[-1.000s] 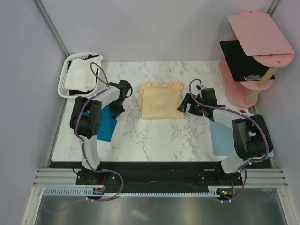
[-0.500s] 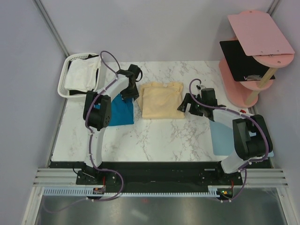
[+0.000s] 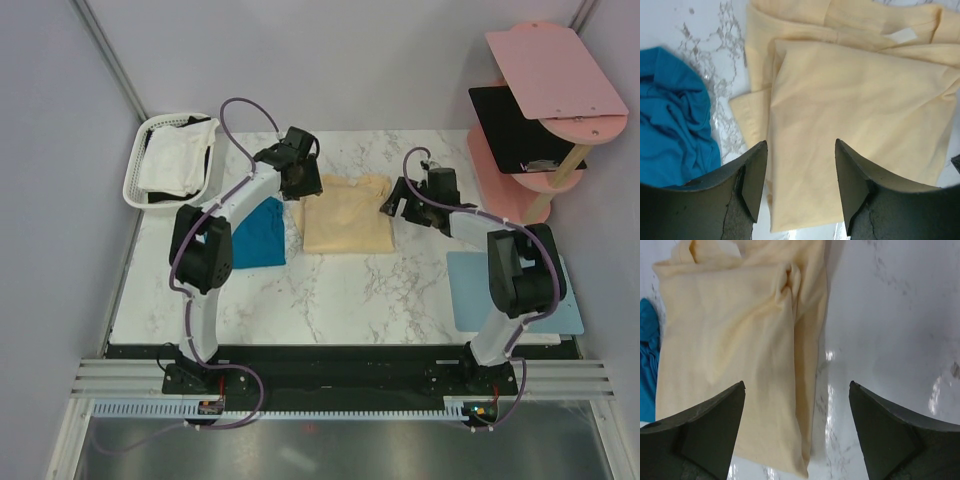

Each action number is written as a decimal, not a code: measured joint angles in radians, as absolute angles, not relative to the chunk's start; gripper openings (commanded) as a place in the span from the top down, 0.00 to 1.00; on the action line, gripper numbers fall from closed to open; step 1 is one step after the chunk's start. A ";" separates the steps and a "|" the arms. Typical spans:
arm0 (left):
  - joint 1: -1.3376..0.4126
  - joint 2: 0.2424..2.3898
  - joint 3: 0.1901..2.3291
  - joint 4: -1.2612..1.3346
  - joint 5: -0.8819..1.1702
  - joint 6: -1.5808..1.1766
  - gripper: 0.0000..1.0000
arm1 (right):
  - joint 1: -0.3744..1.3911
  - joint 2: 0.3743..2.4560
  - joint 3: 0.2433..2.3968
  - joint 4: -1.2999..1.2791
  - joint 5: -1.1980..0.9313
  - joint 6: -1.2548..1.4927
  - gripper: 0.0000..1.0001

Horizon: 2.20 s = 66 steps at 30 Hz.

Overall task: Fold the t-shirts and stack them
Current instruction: Fold the tshirt, then neatly place the folded tshirt to the corner

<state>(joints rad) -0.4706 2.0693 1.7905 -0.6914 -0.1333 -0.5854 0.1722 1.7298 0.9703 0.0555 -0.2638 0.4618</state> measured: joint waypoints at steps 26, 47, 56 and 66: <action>-0.353 2.307 1.898 -0.564 0.116 -0.582 0.54 | 0.153 2.069 1.282 0.173 -0.392 0.573 0.71; -0.353 2.259 1.796 -0.476 0.159 -0.571 0.98 | 0.153 2.073 1.291 0.188 -0.427 0.572 1.00; -0.350 2.097 1.705 -0.419 0.143 -0.571 0.98 | 0.153 1.950 1.257 0.196 -0.405 0.567 1.00; -0.300 2.092 1.704 -0.385 0.142 -0.572 0.98 | 0.153 2.008 1.349 0.203 -0.384 0.564 1.00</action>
<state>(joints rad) -0.2996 2.0918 1.7039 -0.3855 0.1421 -0.5716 0.1532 2.0075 1.3487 0.2031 -0.3840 0.5640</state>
